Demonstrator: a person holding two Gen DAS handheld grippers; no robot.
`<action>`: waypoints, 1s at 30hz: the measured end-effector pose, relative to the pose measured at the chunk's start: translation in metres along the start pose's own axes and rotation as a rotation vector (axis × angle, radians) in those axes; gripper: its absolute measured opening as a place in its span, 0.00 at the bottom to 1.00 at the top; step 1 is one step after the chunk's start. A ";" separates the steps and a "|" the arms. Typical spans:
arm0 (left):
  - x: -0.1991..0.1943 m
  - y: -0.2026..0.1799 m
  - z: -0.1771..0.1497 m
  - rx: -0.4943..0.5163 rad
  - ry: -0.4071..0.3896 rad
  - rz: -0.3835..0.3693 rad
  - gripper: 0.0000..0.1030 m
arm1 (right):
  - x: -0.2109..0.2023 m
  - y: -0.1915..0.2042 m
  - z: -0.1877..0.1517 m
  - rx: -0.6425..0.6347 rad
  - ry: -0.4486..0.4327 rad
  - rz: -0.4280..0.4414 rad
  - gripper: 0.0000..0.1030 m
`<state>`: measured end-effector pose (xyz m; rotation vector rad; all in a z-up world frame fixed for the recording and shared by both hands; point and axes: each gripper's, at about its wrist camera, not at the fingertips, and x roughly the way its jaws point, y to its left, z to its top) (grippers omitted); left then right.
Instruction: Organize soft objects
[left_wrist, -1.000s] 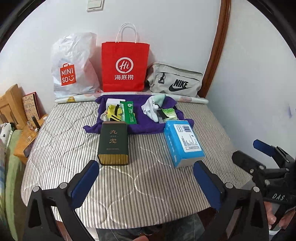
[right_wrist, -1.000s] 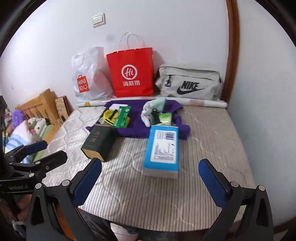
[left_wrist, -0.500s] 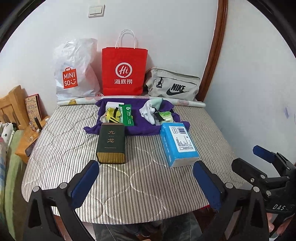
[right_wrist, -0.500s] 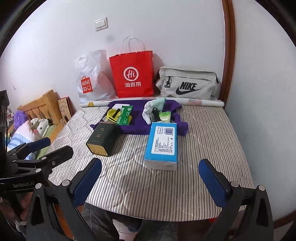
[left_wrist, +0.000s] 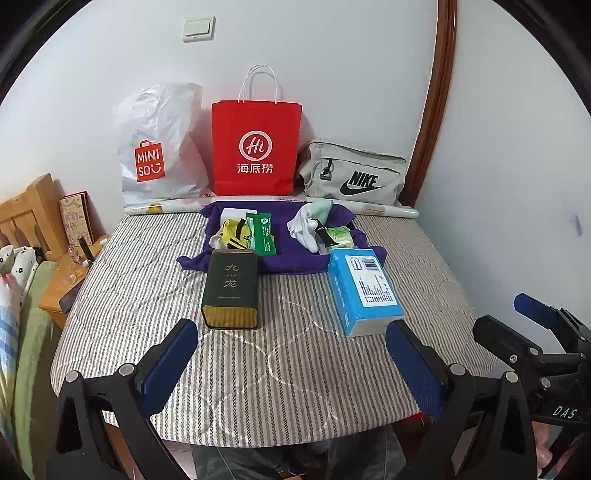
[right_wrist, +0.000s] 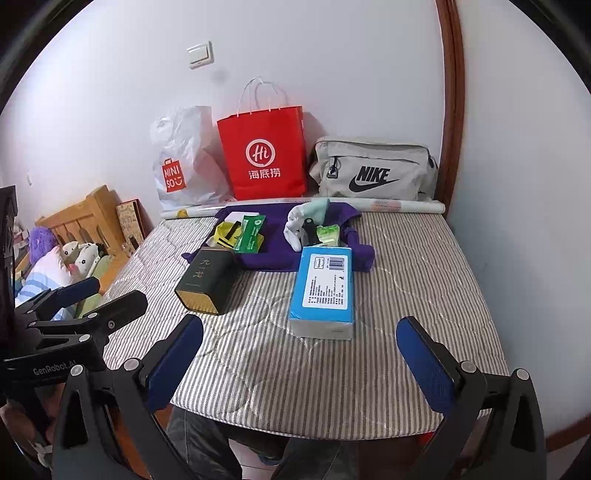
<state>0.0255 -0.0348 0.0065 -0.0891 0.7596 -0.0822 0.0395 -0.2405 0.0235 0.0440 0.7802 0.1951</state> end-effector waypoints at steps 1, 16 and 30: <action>0.000 0.000 0.000 -0.001 0.000 0.001 1.00 | 0.000 0.000 0.000 0.001 0.001 0.001 1.00; -0.003 -0.001 0.000 0.003 -0.006 -0.001 1.00 | -0.003 -0.002 -0.001 0.014 -0.004 0.013 1.00; -0.007 -0.003 0.000 0.004 -0.009 -0.010 1.00 | -0.003 -0.002 -0.001 0.011 0.007 0.032 1.00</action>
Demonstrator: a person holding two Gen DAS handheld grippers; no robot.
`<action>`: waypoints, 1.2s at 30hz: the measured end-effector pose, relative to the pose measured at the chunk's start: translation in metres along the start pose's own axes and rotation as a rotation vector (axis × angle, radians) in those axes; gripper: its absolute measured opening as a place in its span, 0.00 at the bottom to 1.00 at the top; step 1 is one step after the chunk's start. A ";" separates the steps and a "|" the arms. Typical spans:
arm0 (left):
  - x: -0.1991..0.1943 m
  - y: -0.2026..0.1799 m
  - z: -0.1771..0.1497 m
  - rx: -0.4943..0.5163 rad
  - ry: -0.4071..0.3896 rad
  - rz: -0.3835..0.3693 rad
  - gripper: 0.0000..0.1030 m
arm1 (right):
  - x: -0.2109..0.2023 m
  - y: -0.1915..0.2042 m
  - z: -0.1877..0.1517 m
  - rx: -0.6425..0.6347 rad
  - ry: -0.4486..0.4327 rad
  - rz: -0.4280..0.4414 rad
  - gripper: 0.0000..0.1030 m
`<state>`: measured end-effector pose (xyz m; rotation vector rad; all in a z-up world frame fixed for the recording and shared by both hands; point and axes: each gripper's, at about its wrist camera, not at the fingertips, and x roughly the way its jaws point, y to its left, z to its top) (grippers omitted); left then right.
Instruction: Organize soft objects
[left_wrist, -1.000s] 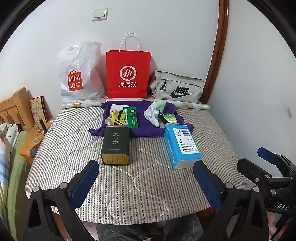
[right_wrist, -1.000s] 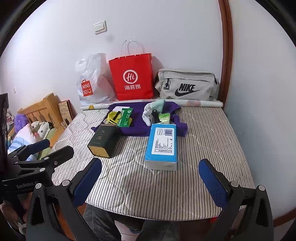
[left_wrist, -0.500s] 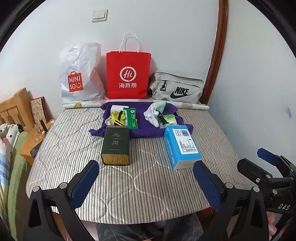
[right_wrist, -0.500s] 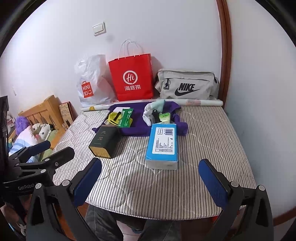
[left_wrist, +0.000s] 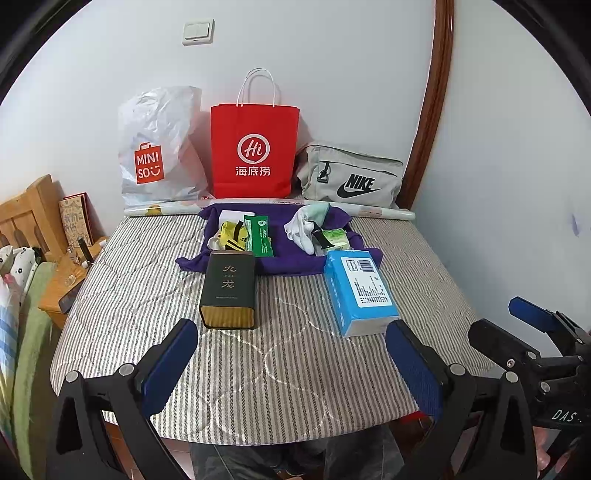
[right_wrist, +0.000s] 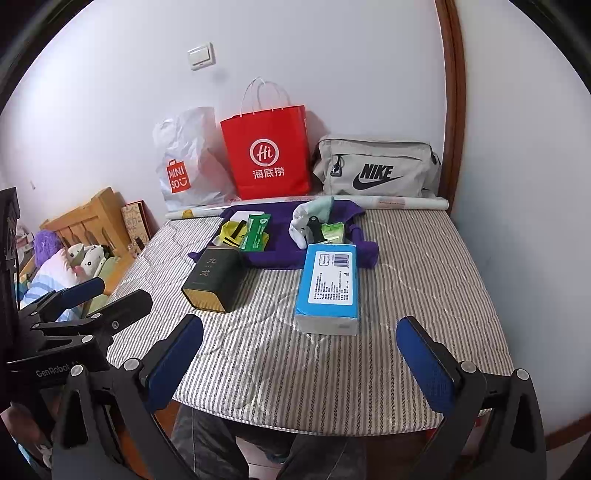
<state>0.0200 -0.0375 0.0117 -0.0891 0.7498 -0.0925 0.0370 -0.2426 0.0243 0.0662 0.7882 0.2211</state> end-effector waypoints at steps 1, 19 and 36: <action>0.000 0.000 0.000 0.000 0.001 0.001 1.00 | 0.000 0.000 0.000 0.000 -0.001 0.000 1.00; -0.003 -0.003 0.001 0.004 -0.003 0.008 1.00 | -0.006 0.001 0.001 -0.007 -0.004 0.003 1.00; -0.004 -0.004 0.000 0.002 -0.005 0.008 1.00 | -0.008 0.003 -0.002 -0.013 -0.011 0.009 1.00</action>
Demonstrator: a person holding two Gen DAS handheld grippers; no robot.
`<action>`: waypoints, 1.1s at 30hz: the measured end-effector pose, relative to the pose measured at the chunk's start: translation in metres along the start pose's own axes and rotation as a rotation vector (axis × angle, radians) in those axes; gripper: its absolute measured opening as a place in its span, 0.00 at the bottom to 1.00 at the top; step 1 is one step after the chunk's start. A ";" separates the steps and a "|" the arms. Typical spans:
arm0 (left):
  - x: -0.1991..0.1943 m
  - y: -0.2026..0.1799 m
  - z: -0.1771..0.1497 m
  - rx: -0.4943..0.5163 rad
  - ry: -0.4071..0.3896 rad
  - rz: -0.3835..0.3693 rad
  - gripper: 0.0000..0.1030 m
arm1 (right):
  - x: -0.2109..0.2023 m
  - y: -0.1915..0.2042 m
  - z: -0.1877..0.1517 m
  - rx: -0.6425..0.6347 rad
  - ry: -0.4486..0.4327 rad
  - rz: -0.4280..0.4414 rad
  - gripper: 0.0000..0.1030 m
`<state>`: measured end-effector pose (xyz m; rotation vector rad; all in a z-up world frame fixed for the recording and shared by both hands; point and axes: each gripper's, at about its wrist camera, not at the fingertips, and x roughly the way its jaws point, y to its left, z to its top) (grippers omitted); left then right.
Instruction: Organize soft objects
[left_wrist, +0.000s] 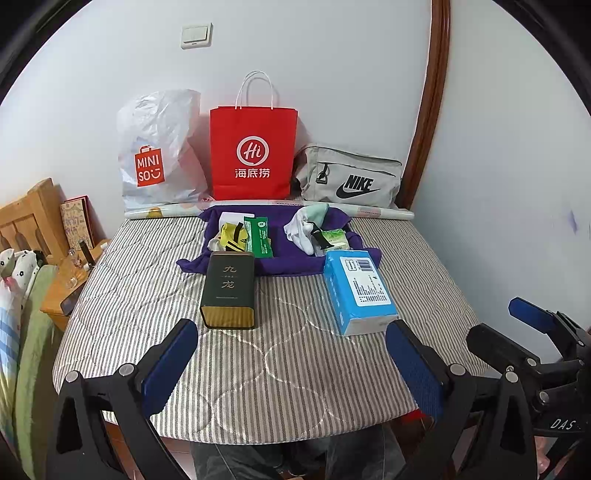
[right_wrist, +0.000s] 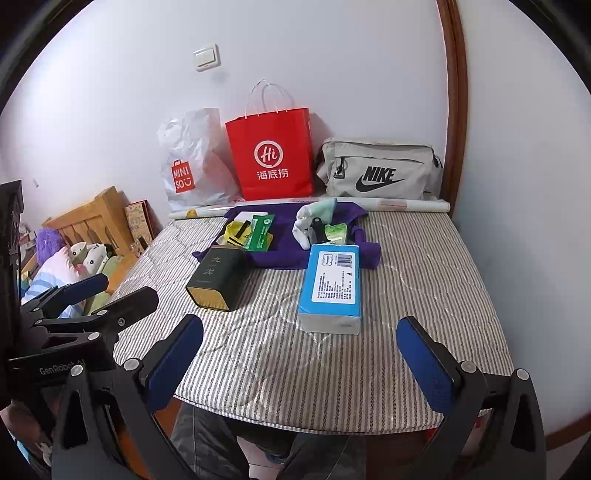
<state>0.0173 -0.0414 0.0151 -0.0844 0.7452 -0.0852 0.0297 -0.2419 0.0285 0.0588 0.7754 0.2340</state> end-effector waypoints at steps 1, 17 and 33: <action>0.000 0.000 0.000 0.000 0.000 0.000 1.00 | -0.001 0.000 -0.001 0.000 -0.001 0.000 1.00; -0.001 -0.002 0.000 -0.001 -0.002 -0.001 1.00 | -0.002 0.000 -0.001 -0.002 -0.002 0.007 1.00; -0.002 -0.002 -0.001 -0.001 -0.004 0.000 1.00 | -0.004 0.001 -0.002 -0.005 -0.004 0.010 1.00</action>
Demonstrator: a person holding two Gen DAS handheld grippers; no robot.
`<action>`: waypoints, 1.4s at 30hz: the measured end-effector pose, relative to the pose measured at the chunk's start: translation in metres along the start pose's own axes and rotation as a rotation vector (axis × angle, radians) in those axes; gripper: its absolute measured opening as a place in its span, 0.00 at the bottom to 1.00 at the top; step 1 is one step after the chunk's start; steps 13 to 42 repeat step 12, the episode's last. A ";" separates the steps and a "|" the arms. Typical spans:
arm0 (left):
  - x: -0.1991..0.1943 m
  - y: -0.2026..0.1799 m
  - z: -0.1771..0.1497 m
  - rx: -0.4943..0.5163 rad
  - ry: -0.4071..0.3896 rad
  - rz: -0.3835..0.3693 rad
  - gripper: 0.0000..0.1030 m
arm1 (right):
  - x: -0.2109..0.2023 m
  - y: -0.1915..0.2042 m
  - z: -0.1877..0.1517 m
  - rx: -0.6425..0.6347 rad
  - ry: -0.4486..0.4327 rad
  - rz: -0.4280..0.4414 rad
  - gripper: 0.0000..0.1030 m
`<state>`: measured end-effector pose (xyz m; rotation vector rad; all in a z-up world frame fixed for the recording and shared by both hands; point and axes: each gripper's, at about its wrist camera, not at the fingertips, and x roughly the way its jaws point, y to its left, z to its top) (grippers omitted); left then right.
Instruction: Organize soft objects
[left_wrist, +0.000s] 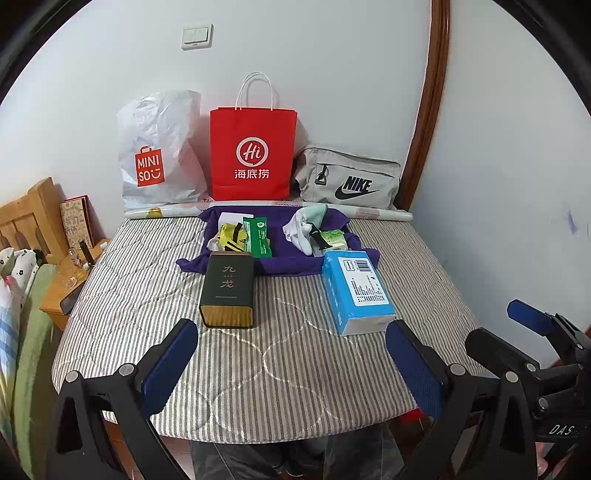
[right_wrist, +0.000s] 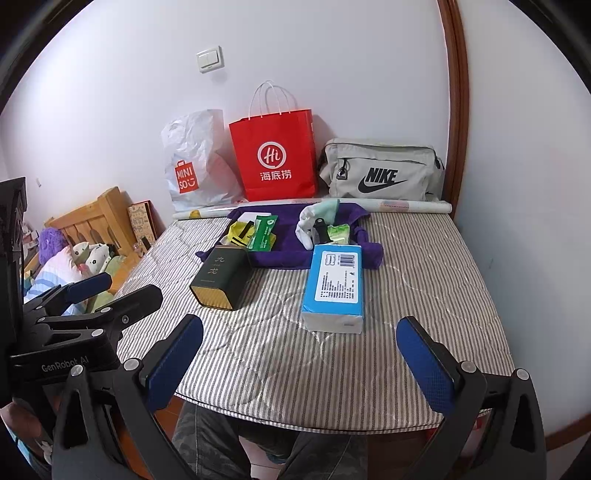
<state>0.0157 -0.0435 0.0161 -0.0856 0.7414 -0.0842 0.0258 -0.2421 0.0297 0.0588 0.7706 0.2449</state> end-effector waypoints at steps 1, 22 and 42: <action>0.000 0.001 -0.001 0.000 0.001 -0.001 1.00 | 0.000 0.000 0.000 0.000 0.000 0.000 1.00; -0.002 -0.002 -0.001 0.008 -0.002 -0.017 1.00 | -0.001 0.002 0.000 -0.007 0.000 0.004 1.00; -0.002 -0.002 -0.001 0.008 -0.002 -0.017 1.00 | -0.001 0.002 0.000 -0.007 0.000 0.004 1.00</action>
